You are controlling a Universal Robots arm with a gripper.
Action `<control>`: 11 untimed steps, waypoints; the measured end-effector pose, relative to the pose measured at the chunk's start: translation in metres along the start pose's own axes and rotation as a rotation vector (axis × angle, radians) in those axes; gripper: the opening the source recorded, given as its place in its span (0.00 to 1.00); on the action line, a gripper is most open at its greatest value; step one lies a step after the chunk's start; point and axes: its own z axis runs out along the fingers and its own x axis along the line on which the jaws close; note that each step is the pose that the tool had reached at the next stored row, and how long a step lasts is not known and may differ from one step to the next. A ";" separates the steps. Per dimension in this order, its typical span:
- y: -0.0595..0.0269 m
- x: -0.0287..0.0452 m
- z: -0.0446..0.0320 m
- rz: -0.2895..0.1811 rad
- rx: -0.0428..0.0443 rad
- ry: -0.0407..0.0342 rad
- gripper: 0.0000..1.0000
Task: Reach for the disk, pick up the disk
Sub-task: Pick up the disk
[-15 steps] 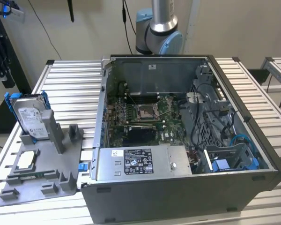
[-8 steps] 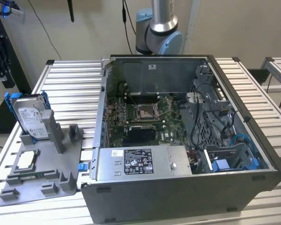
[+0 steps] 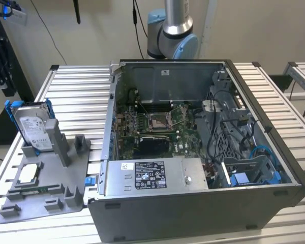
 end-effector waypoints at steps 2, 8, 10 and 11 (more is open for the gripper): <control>0.0000 0.0000 0.0000 0.000 0.0000 0.0000 1.00; 0.0000 0.0001 0.0033 0.000 0.0001 0.0000 1.00; -0.0001 0.0003 0.0069 0.000 0.0001 0.0000 1.00; -0.0001 0.0004 0.0087 0.000 0.0000 0.0000 1.00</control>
